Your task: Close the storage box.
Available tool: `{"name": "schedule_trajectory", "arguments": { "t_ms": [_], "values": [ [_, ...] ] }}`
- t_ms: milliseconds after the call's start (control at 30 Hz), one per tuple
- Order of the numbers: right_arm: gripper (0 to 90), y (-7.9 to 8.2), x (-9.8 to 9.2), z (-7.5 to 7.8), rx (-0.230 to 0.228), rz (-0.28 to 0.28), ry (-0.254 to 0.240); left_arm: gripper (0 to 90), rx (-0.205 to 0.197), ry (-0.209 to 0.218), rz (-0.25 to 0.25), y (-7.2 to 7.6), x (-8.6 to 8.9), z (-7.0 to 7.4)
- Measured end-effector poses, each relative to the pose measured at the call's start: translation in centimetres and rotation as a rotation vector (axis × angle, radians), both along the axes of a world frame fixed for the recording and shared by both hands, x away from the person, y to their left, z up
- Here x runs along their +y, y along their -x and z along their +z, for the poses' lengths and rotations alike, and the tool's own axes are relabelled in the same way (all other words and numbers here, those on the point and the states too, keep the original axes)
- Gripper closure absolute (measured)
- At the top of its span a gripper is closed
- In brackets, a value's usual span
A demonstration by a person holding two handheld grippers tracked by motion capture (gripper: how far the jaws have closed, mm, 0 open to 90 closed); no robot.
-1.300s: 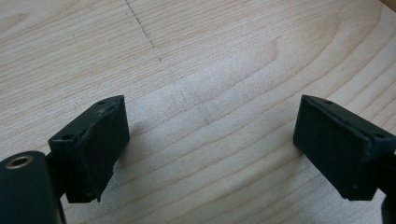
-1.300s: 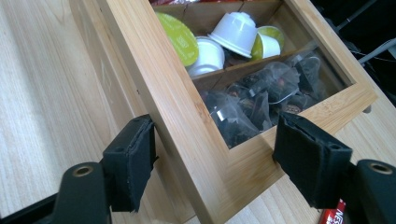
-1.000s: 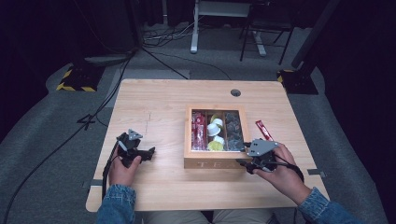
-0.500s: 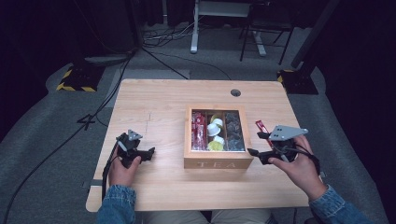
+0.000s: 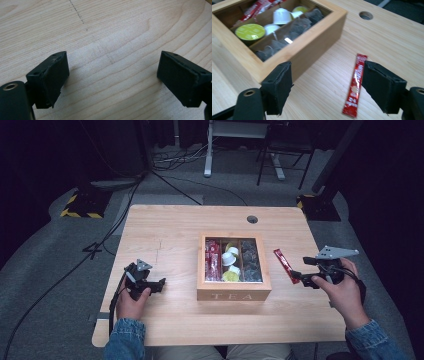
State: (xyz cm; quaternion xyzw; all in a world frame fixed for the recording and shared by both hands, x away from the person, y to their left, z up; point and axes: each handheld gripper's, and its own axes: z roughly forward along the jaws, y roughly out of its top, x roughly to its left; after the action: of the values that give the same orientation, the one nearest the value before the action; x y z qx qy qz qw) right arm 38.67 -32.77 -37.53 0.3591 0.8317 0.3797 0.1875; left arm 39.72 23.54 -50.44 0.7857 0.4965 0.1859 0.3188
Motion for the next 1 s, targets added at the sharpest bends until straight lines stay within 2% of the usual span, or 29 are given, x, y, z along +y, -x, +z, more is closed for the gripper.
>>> {"name": "schedule_trajectory", "arguments": {
  "t_ms": [100, 200, 367, 633, 767, 1000],
  "values": [
    [25.2, -0.2, -1.2, -0.4, 0.021, -0.027, -0.006, 10.9, 0.000, 0.000, 0.000, 0.0, 0.0, 0.0],
    [28.5, -0.3, -2.1, -0.9, 0.054, -0.047, -0.033, 10.9, 0.000, 0.000, 0.001, 0.0, 0.0, 0.0],
    [25.7, -0.4, -3.5, -2.0, 0.067, -0.091, -0.022, 10.9, -0.001, -0.001, 0.001, 0.0, 0.0, 0.0],
    [25.5, -0.7, -4.8, -4.7, 0.103, -0.117, 0.014, 10.9, 0.000, -0.001, 0.001, 0.0, 0.0, 0.0],
    [24.9, -0.7, -5.2, -6.0, 0.107, -0.127, 0.037, 10.8, 0.001, 0.003, 0.004, 0.0, 0.0, 0.0],
    [24.8, -0.5, -5.5, -8.2, 0.127, -0.134, 0.015, 10.8, 0.000, 0.004, 0.004, 0.0, 0.0, 0.0]
  ]
}}
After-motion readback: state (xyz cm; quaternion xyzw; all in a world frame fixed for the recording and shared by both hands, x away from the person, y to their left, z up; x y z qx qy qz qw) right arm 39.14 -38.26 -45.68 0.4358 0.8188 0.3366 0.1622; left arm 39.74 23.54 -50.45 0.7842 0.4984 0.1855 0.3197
